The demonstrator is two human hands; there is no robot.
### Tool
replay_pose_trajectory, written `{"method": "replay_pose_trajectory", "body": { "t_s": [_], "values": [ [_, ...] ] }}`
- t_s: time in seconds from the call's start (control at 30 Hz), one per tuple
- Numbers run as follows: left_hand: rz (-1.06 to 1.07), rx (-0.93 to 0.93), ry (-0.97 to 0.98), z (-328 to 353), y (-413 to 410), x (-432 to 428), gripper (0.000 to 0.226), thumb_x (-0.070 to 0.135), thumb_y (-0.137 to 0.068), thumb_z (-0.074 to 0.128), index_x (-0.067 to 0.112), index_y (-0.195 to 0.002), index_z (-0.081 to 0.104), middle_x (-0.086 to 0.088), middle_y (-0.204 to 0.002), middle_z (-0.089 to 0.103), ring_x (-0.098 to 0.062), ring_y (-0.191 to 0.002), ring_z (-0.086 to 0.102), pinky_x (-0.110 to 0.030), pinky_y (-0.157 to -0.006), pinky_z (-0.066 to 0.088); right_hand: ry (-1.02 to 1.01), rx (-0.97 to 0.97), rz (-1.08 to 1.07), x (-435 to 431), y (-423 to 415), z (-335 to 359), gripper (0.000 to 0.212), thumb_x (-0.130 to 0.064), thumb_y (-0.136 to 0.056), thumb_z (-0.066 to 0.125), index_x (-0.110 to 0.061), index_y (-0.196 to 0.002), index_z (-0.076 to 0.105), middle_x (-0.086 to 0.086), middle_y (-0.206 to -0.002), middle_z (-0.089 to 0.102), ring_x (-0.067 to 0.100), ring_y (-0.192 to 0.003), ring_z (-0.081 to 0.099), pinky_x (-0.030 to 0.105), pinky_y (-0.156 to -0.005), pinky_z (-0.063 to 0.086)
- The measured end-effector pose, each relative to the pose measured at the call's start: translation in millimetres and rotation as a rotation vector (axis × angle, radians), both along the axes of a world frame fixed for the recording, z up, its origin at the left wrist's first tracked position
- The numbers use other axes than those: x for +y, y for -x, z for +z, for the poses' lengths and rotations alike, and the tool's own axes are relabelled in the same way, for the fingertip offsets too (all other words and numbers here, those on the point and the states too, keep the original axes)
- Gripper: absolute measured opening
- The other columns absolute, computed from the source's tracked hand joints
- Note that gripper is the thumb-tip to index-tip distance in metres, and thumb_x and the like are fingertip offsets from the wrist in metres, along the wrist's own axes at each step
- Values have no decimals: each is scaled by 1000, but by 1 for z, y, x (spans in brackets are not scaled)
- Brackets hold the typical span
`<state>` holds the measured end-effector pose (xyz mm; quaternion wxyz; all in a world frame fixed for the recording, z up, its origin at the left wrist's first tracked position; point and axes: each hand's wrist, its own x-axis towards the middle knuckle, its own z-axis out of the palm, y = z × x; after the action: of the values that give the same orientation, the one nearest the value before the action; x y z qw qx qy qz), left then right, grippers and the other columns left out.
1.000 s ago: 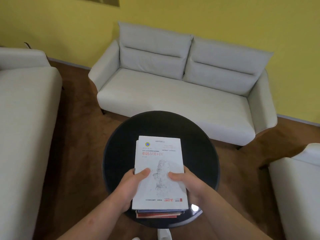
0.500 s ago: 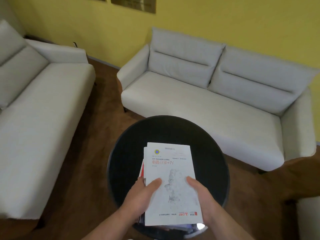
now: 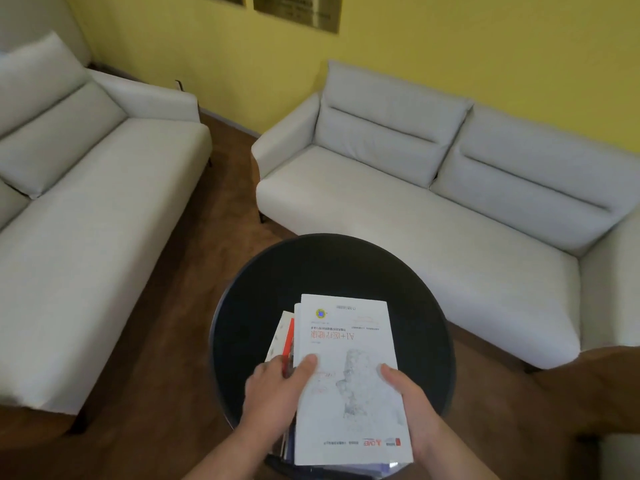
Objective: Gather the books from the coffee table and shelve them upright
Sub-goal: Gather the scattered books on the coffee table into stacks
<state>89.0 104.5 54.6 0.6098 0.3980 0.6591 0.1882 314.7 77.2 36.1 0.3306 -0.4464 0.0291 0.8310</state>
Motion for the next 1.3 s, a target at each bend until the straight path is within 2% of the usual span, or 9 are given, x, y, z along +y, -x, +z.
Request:
{"method": "replay_pose_trajectory", "body": {
  "t_s": [0.27, 0.4, 0.53, 0.77, 0.9, 0.97, 1.1, 1.23, 1.3],
  "values": [
    [16, -441, 217, 17, -2, 8, 57, 52, -77, 63, 24, -127, 61, -4, -118, 75, -29, -108, 73, -54, -107, 47, 26, -161, 56, 3, 5, 4, 45, -38, -97, 56, -13, -134, 57, 25, -125, 69, 44, -110, 69, 54, -86, 52],
    [67, -413, 237, 7, 3, 12, 64, 53, -73, 71, 22, -128, 63, -9, -121, 74, -35, -112, 70, -59, -113, 39, 24, -200, 86, 6, 11, 6, 43, -40, -99, 56, -15, -133, 57, 22, -125, 70, 43, -117, 67, 55, -91, 52],
    [-52, -291, 173, -15, 3, 6, 92, 84, -53, 73, 32, -128, 61, 3, -120, 75, -26, -111, 71, -57, -108, 44, 21, -176, 71, 0, 7, 2, 45, -35, -95, 56, -11, -132, 57, 27, -124, 69, 46, -119, 63, 56, -88, 49],
    [13, -287, 108, -12, -6, -9, 74, 74, -65, 70, 32, -124, 55, 12, -112, 76, -15, -106, 72, -43, -101, 52, 59, -159, 33, -15, -13, -1, 58, -32, -82, 63, -8, -135, 56, 29, -125, 68, 50, -105, 69, 54, -79, 55],
    [62, -382, 196, -7, -5, -6, 63, 66, -79, 68, 25, -128, 61, -1, -117, 76, -28, -109, 72, -53, -106, 47, 62, -157, 43, -13, -5, 7, 53, -33, -84, 64, -7, -131, 59, 28, -125, 68, 49, -110, 68, 55, -88, 52],
    [83, -453, 247, -4, -5, -1, 41, 51, -94, 56, 23, -123, 64, -7, -114, 77, -32, -103, 74, -52, -100, 52, 50, -171, 34, -11, 1, 9, 52, -33, -84, 65, -7, -129, 61, 27, -123, 70, 47, -115, 65, 54, -89, 51],
    [-15, -422, 188, 1, -4, 3, 29, 45, -99, 47, 23, -113, 60, 6, -82, 80, -13, -71, 78, -31, -66, 50, 28, -224, 24, -13, 4, 9, 43, -32, -91, 64, -7, -126, 60, 25, -120, 72, 43, -111, 67, 50, -77, 52],
    [30, -459, 163, -3, 6, -5, 66, 58, -76, 69, 20, -129, 55, -2, -108, 78, -25, -101, 74, -43, -84, 56, -98, -301, 52, -11, 11, 8, 49, -32, -94, 65, -14, -137, 52, 19, -123, 72, 39, -108, 71, 42, -70, 59],
    [81, -542, 167, -4, 14, -6, 100, 63, -54, 85, 21, -137, 50, -10, -124, 72, -34, -113, 70, -55, -102, 51, -247, -341, 77, -11, 15, 12, 68, -33, -85, 76, -20, -144, 45, 16, -132, 68, 38, -117, 67, 47, -85, 59]
  ]
}}
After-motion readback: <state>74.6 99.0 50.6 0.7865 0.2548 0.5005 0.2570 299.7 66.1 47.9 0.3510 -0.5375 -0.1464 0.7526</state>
